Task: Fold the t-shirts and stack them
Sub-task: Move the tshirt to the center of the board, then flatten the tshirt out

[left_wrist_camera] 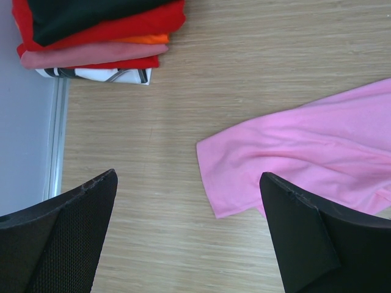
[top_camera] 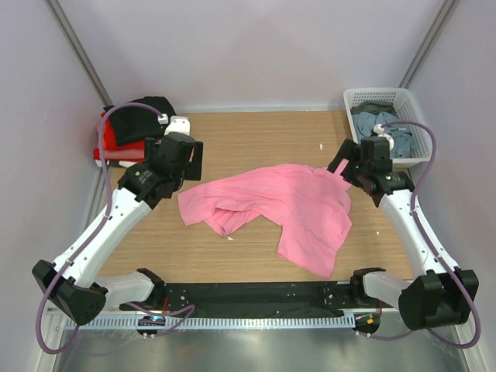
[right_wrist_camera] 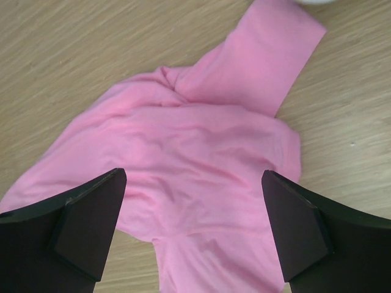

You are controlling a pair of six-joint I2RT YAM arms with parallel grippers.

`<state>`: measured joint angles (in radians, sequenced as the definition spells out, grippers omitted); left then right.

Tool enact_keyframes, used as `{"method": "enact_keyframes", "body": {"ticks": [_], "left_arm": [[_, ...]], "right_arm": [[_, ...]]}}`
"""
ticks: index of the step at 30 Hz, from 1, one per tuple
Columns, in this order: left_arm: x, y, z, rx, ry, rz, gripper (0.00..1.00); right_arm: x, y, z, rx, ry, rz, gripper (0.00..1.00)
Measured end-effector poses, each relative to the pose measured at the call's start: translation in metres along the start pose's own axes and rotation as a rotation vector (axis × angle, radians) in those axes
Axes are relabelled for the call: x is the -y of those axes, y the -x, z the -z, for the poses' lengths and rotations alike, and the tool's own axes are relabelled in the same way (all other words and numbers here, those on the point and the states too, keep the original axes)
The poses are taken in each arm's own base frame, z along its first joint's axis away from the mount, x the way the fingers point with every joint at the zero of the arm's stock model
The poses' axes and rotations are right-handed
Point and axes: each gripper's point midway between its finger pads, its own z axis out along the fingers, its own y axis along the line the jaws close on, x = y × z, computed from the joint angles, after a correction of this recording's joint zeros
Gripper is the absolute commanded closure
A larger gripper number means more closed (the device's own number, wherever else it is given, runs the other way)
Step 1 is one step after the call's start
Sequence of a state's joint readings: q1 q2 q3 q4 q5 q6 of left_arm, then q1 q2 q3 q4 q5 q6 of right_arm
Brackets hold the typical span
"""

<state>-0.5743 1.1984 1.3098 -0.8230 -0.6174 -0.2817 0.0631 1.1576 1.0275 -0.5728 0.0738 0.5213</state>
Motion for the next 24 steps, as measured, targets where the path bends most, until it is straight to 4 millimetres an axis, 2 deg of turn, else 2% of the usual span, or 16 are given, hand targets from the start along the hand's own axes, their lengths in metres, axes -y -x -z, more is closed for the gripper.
{"method": "enact_keyframes", "body": {"ticks": [4, 7, 12, 13, 16, 17, 20, 24], "left_arm": [[0.002, -0.001, -0.002, -0.006, -0.002, -0.004, 0.0], [0.005, -0.003, -0.004, -0.017, -0.012, -0.01, 0.0], [0.012, -0.008, -0.01, -0.043, -0.027, -0.024, 0.0], [0.013, -0.009, -0.011, -0.047, -0.027, -0.027, 0.0], [0.013, -0.01, -0.011, -0.052, -0.028, -0.029, 0.0], [0.013, -0.01, -0.011, -0.052, -0.029, -0.027, 0.0], [0.016, -0.013, -0.011, -0.063, -0.042, -0.011, 0.02], [0.029, -0.025, -0.006, -0.119, -0.1, 0.059, 0.04]], "right_arm": [[-0.03, -0.057, 0.012, -0.053, 0.049, 0.087, 0.0], [-0.05, -0.107, 0.03, -0.106, 0.106, 0.159, 0.08], [-0.054, -0.187, 0.061, -0.198, 0.163, 0.226, 0.1], [-0.053, -0.208, 0.07, -0.227, 0.175, 0.262, 0.1], [-0.041, -0.257, 0.091, -0.302, 0.174, 0.329, 0.06], [-0.032, -0.267, 0.095, -0.308, 0.149, 0.344, 0.03], [-0.009, -0.278, 0.099, -0.296, 0.055, 0.357, 0.0], [0.02, -0.266, 0.093, -0.225, -0.039, 0.266, 0.05]]}}
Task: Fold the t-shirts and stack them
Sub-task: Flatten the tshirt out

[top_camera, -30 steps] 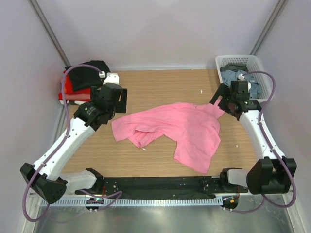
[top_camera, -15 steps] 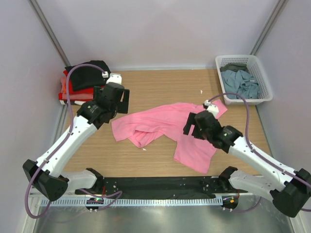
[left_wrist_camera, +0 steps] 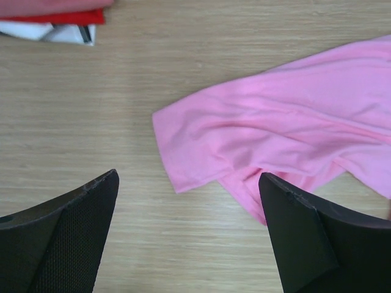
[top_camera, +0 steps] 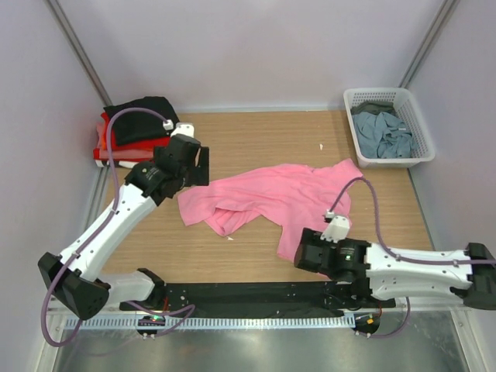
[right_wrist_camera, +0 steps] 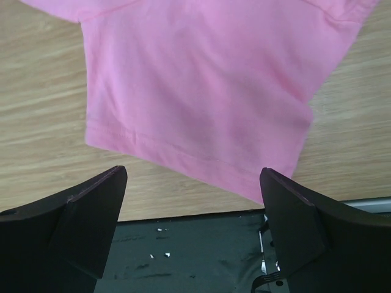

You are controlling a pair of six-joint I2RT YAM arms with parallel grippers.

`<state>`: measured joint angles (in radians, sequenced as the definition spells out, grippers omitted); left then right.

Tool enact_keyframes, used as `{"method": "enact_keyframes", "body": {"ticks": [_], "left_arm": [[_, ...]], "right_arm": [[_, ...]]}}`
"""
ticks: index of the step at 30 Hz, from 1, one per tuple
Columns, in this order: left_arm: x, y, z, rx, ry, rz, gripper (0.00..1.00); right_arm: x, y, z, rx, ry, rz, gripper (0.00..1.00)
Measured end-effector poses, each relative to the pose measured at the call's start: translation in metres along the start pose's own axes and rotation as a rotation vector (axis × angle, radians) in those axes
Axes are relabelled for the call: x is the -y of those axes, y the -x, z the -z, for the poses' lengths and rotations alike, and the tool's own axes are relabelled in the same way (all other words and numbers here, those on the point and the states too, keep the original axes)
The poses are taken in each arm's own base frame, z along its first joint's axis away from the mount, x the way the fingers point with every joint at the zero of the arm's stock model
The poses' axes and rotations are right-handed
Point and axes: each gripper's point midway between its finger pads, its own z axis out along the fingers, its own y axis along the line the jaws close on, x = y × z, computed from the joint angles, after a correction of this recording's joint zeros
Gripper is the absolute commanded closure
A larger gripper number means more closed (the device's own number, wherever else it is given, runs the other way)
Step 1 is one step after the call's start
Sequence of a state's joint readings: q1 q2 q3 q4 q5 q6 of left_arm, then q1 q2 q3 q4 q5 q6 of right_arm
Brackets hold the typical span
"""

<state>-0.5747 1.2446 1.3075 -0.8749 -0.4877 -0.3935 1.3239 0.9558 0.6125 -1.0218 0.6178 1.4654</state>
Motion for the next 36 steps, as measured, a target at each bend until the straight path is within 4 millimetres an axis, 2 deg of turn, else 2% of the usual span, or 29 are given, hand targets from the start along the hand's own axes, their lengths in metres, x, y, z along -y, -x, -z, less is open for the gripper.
{"method": "enact_keyframes", "body": {"ticks": [3, 6, 9, 12, 13, 15, 19, 21, 25, 32, 35, 36], "left_arm": [[0.005, -0.021, 0.002, -0.038, -0.033, 0.091, 0.04], [-0.003, -0.07, 0.002, -0.106, -0.027, 0.183, 0.04], [-0.013, -0.116, -0.004, -0.189, 0.016, 0.235, 0.01], [-0.016, -0.151, -0.019, -0.295, 0.049, 0.29, 0.03], [-0.016, -0.161, -0.025, -0.322, 0.053, 0.315, 0.09], [-0.018, -0.189, -0.041, -0.406, 0.063, 0.384, 0.13], [-0.025, -0.232, -0.057, -0.504, 0.097, 0.464, 0.23], [-0.022, -0.235, -0.06, -0.501, 0.087, 0.478, 0.26], [-0.016, -0.221, -0.071, -0.432, 0.053, 0.513, 0.28], [-0.019, -0.202, -0.078, -0.319, 0.047, 0.548, 0.29], [-0.022, -0.196, -0.085, -0.294, 0.056, 0.564, 0.31], [-0.023, -0.196, -0.088, -0.294, 0.061, 0.568, 0.36]], "right_arm": [[0.016, 0.012, 0.004, 0.036, 0.056, -0.149, 0.05], [0.024, 0.028, 0.009, 0.075, 0.08, -0.235, 0.0], [0.028, 0.032, 0.005, 0.089, 0.019, -0.199, 0.0], [0.02, 0.034, 0.004, 0.089, -0.014, -0.112, 0.0], [0.016, 0.035, 0.003, 0.09, -0.014, -0.094, 0.0], [0.006, 0.037, 0.0, 0.09, -0.003, -0.056, 0.01], [-0.008, 0.045, -0.006, 0.073, 0.042, -0.065, 0.02], [-0.011, 0.05, -0.01, 0.063, 0.067, -0.092, 0.03], [-0.008, 0.052, -0.017, 0.05, 0.082, -0.1, 0.04], [-0.01, 0.04, -0.026, 0.011, 0.1, -0.056, 0.04], [-0.011, 0.036, -0.03, -0.006, 0.095, -0.042, 0.04], [-0.011, 0.035, -0.031, -0.008, 0.095, -0.039, 0.04]]}}
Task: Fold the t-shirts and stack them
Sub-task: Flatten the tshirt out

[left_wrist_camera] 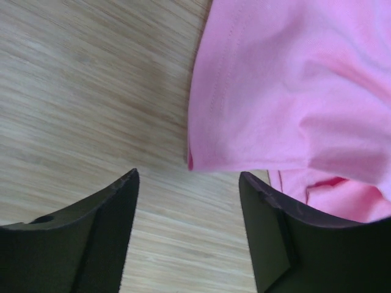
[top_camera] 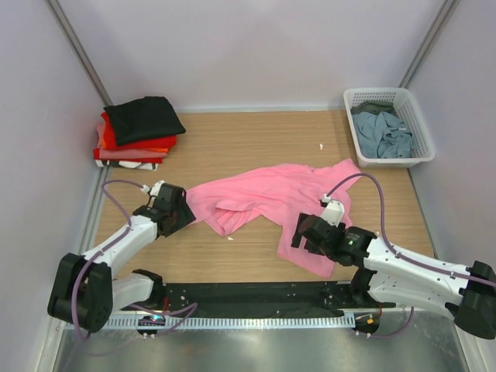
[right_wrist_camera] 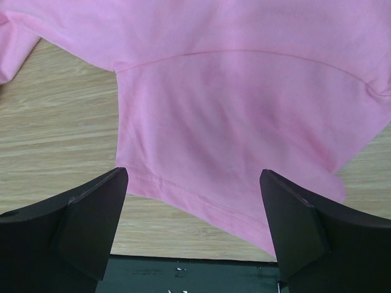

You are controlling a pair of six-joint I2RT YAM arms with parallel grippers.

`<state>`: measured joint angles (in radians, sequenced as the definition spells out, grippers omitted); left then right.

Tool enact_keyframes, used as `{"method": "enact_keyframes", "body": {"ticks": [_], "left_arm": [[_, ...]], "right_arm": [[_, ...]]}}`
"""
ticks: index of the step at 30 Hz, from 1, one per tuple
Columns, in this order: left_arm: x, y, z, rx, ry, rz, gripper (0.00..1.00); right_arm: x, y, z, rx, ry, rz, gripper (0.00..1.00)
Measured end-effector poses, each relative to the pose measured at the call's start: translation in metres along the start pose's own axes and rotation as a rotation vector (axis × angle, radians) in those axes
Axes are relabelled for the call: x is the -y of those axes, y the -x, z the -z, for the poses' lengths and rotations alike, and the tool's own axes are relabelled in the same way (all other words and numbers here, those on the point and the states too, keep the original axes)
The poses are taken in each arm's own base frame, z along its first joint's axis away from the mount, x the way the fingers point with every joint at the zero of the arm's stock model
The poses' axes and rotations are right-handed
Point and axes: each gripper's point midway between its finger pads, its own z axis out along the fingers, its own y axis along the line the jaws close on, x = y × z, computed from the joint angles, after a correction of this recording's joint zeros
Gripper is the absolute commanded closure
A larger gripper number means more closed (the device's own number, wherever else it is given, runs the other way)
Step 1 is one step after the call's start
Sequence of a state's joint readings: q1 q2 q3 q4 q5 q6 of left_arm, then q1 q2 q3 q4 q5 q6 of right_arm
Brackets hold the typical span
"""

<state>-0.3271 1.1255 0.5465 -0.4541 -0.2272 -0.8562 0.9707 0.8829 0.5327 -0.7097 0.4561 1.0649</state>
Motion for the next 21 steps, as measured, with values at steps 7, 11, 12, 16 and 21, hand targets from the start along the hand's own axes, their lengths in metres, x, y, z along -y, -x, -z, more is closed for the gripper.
{"method": "enact_keyframes", "body": {"ticks": [7, 11, 12, 16, 21], "left_arm": [[0.003, -0.001, -0.018, -0.021, 0.011, 0.002, 0.48], [0.005, -0.001, -0.019, -0.023, 0.006, 0.002, 0.56], [0.005, -0.001, -0.02, -0.023, 0.006, 0.002, 0.61], [0.008, -0.001, -0.021, -0.027, -0.005, 0.003, 0.9], [0.012, -0.001, -0.02, -0.036, -0.03, -0.029, 1.0]], "right_arm": [[-0.001, 0.003, -0.003, 0.0, -0.001, -0.005, 0.04], [0.002, 0.006, -0.004, 0.003, -0.01, -0.018, 0.04], [0.002, 0.006, -0.004, 0.003, -0.012, -0.02, 0.04], [0.003, 0.007, -0.005, 0.002, -0.017, -0.027, 0.04], [0.011, 0.009, -0.006, 0.008, -0.051, -0.047, 0.04]]}}
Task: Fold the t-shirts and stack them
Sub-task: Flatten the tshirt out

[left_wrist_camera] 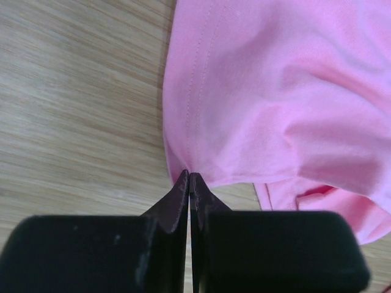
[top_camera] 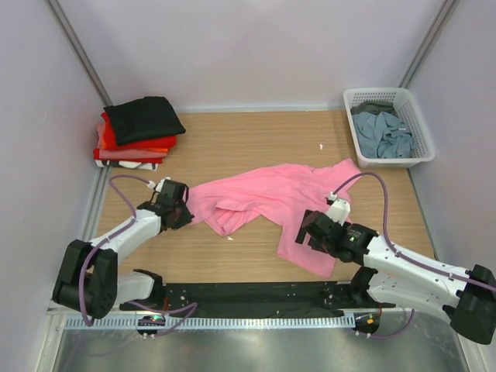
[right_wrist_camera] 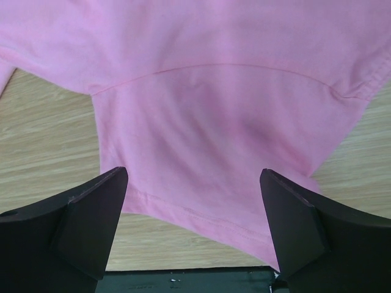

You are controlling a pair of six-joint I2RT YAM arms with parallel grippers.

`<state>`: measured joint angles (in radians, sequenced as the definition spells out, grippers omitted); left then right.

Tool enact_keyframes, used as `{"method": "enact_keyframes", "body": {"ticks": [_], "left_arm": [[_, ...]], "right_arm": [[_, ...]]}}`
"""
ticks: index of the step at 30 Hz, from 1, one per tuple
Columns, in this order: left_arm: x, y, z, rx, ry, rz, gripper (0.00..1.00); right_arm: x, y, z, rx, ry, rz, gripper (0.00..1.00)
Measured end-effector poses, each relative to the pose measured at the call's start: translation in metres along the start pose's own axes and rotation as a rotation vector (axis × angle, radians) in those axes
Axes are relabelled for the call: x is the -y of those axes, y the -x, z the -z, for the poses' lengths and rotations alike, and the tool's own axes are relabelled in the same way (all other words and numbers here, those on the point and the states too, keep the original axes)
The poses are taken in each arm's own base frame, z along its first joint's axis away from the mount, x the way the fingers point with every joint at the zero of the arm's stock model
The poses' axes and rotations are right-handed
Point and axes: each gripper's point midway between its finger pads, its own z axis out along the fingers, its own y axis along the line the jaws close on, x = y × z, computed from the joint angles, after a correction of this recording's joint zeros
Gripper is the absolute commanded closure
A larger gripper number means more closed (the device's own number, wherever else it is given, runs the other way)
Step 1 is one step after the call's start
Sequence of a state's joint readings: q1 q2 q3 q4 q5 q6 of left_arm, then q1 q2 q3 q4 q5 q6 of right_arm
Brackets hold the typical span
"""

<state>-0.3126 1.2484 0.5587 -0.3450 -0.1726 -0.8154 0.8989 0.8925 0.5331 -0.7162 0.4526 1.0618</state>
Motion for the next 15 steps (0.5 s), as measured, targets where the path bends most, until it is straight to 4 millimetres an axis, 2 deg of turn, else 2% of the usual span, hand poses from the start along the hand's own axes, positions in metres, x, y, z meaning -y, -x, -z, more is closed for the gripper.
{"method": "enact_keyframes", "body": {"ticks": [3, 5, 6, 7, 10, 13, 15], "left_arm": [[0.009, 0.008, 0.01, -0.004, -0.021, -0.017, 1.0], [0.018, 0.02, 0.027, 0.016, -0.05, -0.027, 1.0], [0.025, 0.032, 0.041, 0.044, -0.075, -0.03, 1.0], [0.032, 0.042, 0.054, 0.066, -0.096, -0.033, 1.0], [0.059, 0.084, 0.111, 0.179, -0.203, -0.039, 1.0], [0.069, 0.107, 0.156, 0.249, -0.256, -0.074, 1.0], [0.064, 0.113, 0.168, 0.273, -0.239, -0.106, 1.0]], "right_arm": [[0.012, 0.007, -0.003, 0.009, -0.049, -0.039, 0.06], [0.021, 0.015, -0.008, -0.019, -0.069, -0.142, 0.12], [0.027, 0.02, -0.012, -0.034, -0.076, -0.212, 0.16], [0.035, 0.026, -0.017, -0.046, -0.082, -0.287, 0.16], [0.066, 0.028, -0.023, -0.073, -0.169, -0.402, 0.1], [0.071, 0.021, -0.015, -0.117, -0.191, -0.37, 0.1], [0.068, 0.021, -0.009, -0.138, -0.18, -0.358, 0.11]]}}
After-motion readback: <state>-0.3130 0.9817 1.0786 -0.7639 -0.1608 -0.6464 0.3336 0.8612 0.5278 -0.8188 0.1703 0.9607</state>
